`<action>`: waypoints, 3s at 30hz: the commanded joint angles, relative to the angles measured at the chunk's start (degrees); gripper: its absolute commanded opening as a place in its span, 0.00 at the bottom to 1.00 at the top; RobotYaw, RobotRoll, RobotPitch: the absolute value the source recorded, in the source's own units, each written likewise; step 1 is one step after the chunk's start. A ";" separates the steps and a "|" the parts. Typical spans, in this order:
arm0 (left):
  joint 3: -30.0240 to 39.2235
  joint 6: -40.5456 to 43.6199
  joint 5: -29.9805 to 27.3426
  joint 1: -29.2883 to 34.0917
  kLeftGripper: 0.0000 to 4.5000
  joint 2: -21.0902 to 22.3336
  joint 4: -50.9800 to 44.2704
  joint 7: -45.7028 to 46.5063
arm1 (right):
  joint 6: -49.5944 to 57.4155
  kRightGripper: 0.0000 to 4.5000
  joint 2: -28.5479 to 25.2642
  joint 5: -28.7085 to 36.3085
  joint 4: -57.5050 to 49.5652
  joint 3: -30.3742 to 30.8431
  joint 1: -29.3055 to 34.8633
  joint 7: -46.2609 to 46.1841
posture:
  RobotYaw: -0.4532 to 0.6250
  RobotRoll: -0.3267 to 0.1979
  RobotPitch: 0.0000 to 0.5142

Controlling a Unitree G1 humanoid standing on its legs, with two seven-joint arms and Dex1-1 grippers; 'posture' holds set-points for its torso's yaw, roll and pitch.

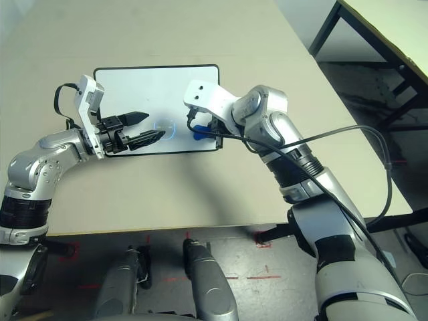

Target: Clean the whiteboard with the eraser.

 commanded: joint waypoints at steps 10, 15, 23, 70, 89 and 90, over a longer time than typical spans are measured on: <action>-0.04 0.20 0.14 0.96 1.00 0.12 -0.68 0.08 | -1.70 0.15 3.58 -1.17 5.19 1.88 -2.44 -2.16 | 0.30 0.62 0.50; 0.02 0.16 0.12 0.82 1.00 0.38 -0.56 -0.19 | -2.06 0.15 0.52 -1.55 4.83 1.27 -0.92 -1.54 | 0.30 0.62 0.49; -0.52 -0.41 0.37 0.04 1.00 0.10 0.45 -0.72 | -1.84 0.15 -5.19 -1.55 4.73 0.54 1.12 -1.35 | 0.29 0.62 0.49; 22.06 -32.59 11.76 -2.56 1.00 4.55 6.60 24.22 | 42.71 0.15 -6.67 20.73 -3.45 -18.36 -12.96 -13.83 | 0.35 0.62 0.51; 27.02 -34.52 11.41 1.79 1.00 2.18 26.14 32.73 | 52.18 0.15 -2.47 25.25 -0.88 -35.11 6.48 -38.96 | 0.39 0.62 0.40; 26.71 -34.58 11.48 1.96 1.00 1.75 26.49 32.78 | 52.49 0.15 -2.00 25.60 -0.98 -35.33 7.13 -39.76 | 0.39 0.62 0.40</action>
